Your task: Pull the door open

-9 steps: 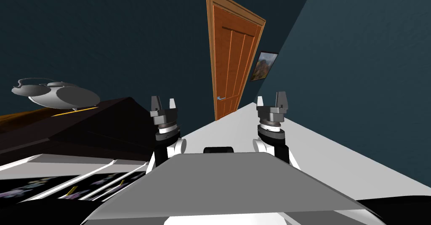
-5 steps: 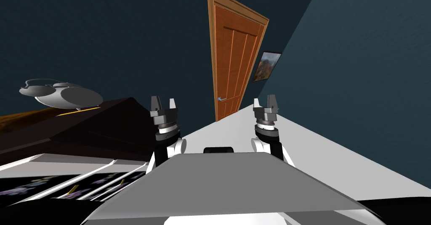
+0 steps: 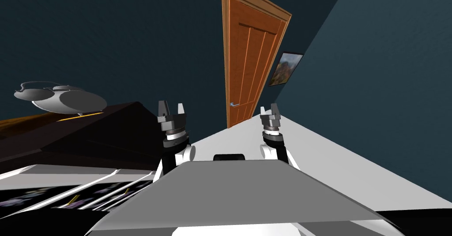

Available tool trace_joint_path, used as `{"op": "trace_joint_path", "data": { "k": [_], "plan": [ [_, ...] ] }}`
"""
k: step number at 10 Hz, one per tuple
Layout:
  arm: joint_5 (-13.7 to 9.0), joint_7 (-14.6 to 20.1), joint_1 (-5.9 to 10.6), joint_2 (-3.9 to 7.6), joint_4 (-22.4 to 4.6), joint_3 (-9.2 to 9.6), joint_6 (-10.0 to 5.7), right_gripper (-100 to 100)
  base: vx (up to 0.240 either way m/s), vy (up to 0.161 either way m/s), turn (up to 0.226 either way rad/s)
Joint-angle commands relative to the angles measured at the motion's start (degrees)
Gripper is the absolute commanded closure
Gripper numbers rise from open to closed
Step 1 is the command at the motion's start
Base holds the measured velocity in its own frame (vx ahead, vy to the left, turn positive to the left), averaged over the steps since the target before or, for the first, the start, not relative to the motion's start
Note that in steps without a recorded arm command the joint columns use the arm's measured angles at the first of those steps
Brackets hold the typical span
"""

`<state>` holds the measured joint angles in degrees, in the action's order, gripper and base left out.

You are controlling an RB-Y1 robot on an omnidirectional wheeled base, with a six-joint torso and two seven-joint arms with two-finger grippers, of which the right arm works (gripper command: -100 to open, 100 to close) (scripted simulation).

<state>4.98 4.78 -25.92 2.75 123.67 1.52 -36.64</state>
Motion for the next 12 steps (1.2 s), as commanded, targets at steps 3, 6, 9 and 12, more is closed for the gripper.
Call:
{"op": "trace_joint_path", "data": {
  "k": [3,6,9,12],
  "plan": [
    [-0.7,0.6,1.52,1.0,-5.4,0.14,-0.66,-100,0.078,-0.017,0.073],
    [-1.1,1.0,2.95,1.67,-9.8,0.41,-1.22,-100,0.06,-0.022,0.064],
    [-1.8,1.6,5.31,2.73,-16.3,0.85,-2.15,-100,0.076,-0.023,0.098],
    [-2.0,1.8,6.14,3.09,-19.5,1.01,-2.48,-100,0.049,-0.02,0.041]
  ]
}}
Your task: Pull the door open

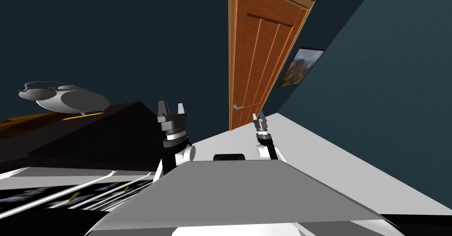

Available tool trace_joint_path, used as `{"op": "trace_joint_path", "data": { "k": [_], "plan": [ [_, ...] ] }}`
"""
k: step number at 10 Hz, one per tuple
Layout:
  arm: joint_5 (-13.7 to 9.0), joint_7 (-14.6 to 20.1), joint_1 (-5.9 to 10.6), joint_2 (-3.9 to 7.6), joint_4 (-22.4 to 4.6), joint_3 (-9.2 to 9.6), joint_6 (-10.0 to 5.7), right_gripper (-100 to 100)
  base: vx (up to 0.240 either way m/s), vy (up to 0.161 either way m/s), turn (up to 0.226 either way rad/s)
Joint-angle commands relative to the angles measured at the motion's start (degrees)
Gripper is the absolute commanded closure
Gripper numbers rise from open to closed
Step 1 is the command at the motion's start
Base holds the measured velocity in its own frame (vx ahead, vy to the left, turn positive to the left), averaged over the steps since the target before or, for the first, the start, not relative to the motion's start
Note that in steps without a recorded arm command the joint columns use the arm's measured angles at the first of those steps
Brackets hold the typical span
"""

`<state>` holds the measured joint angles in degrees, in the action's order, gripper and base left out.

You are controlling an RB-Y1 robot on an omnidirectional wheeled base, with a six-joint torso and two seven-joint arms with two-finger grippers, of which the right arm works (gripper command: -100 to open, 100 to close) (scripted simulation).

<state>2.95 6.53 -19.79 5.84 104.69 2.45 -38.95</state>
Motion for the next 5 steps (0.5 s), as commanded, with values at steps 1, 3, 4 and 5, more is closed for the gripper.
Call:
{"op": "trace_joint_path", "data": {
  "k": [1,3,4,5],
  "plan": [
    [-0.3,0.2,0.85,0.36,-2.9,0.24,-0.5,-100,0.058,-0.025,0.069],
    [-0.5,0.5,1.69,0.72,-5.6,0.4,-0.83,-100,0.067,-0.029,0.083],
    [-0.8,0.7,2.54,1.08,-8.1,0.56,-1.17,-100,0.053,-0.027,0.09],
    [-1.0,0.9,3.4,1.44,-9.8,0.72,-1.51,-100,0.079,-0.029,0.101]
  ]
}}
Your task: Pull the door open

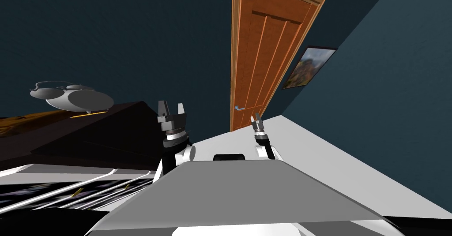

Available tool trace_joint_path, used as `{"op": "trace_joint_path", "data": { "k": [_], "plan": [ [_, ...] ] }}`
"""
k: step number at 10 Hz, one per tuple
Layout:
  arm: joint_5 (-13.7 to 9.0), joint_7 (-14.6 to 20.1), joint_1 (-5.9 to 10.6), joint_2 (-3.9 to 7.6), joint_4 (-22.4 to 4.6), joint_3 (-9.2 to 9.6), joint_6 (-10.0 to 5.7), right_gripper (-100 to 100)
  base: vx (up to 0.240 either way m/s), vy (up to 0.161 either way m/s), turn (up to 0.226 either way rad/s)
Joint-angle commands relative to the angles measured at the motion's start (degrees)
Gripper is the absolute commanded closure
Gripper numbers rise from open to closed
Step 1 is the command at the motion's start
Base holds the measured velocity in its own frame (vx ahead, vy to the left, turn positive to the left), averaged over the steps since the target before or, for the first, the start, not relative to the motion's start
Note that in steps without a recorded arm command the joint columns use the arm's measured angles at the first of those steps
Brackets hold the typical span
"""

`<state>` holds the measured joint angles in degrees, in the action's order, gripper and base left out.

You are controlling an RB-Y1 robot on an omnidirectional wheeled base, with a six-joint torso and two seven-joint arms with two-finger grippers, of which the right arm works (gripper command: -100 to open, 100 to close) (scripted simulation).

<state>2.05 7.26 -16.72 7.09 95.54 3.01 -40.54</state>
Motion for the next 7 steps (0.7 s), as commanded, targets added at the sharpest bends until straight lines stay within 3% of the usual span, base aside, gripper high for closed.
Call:
{"op": "trace_joint_path", "data": {
  "k": [1,3,7],
  "plan": [
    [-0.1,0.2,0.34,0.19,-1.6,0.16,0.08,-100,0.061,-0.021,0.032],
    [-0.7,0.6,2.06,0.91,-5.7,0.49,-0.6,-100,0.063,-0.033,0.097],
    [-1.2,1.0,3.79,1.61,-11.2,0.81,-1.28,-100,0.048,-0.026,0.056]
  ]
}}
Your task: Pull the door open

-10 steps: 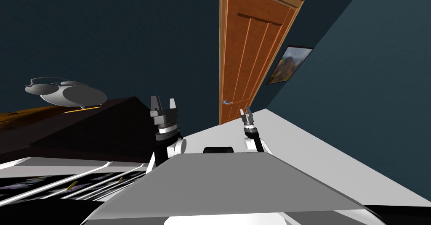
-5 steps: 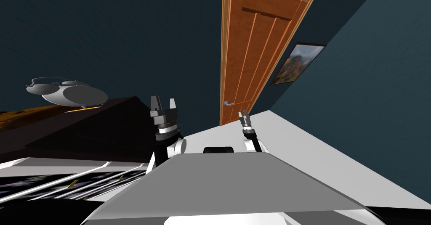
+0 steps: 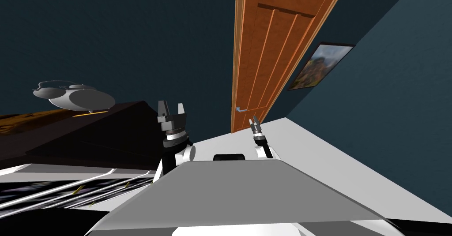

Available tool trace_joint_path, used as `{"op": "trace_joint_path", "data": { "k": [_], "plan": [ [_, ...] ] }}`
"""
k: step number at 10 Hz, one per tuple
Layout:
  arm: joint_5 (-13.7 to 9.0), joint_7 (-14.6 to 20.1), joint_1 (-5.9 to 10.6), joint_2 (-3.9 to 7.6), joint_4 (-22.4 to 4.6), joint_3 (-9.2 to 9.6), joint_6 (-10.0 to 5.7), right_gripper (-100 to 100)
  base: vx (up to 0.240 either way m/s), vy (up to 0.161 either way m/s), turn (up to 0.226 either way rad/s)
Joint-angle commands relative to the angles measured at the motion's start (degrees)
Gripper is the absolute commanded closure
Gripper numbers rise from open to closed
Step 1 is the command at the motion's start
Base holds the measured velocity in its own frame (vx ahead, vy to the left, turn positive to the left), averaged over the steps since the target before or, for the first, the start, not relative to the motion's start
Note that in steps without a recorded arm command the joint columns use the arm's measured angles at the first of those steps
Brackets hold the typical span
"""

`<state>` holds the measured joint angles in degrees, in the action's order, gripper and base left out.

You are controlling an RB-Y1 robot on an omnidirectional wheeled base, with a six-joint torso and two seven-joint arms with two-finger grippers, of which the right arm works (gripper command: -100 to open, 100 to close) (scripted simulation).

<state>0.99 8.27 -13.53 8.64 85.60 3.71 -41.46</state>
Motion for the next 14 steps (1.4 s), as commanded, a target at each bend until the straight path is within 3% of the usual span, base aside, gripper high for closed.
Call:
{"op": "trace_joint_path", "data": {
  "k": [1,3,6,14],
  "plan": [
    [-0.1,0.0,0.59,0.06,-2.2,0.1,-0.37,-100,0.042,-0.022,0.045],
    [-0.4,0.3,1.44,0.4,-4.8,0.27,-0.7,-100,0.04,-0.023,0.055],
    [-1.1,0.9,3.93,1.4,-11.6,0.74,-1.69,-100,0.073,-0.038,0.101],
    [-2.2,1.8,7.71,2.87,-23.8,1.45,-3.18,-100,0.056,-0.034,0.062]
  ]
}}
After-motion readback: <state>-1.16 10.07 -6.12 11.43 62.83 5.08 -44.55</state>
